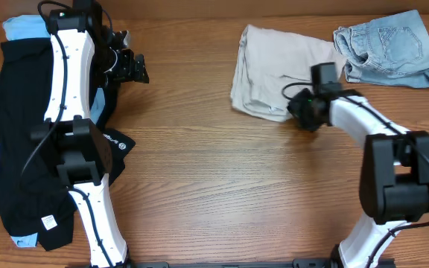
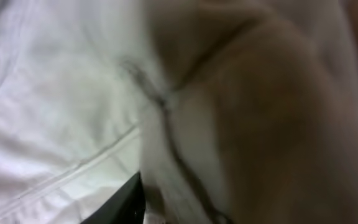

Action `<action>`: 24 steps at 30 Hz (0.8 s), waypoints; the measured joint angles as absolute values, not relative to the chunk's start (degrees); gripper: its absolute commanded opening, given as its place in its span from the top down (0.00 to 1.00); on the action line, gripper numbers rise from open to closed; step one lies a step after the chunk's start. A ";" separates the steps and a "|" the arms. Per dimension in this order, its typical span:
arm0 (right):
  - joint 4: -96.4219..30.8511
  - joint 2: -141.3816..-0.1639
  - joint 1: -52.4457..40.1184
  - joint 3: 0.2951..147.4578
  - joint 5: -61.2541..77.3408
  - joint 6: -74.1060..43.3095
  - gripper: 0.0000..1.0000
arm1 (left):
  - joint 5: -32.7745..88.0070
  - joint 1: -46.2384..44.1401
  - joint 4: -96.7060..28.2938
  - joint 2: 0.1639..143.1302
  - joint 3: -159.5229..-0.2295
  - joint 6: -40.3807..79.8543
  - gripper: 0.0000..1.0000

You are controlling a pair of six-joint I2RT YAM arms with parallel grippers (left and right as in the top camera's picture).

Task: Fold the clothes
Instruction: 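Grasp the edge of the folded shorts with the right gripper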

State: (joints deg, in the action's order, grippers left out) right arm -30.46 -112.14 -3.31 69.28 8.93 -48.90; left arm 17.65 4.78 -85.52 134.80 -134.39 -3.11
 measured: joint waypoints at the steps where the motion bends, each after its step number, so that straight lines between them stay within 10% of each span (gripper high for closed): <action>1: -32.77 -112.07 -1.72 69.65 10.61 -46.57 0.58 | 17.63 4.78 -85.52 134.80 -134.39 -3.11 0.14; 16: -35.27 -111.70 5.50 69.97 23.22 -42.61 0.12 | 17.52 4.78 -85.62 134.80 -134.39 -3.11 0.14; 24: -29.93 -111.50 -3.25 69.97 14.24 -52.86 0.20 | 17.52 4.78 -85.71 134.80 -134.39 -3.11 0.14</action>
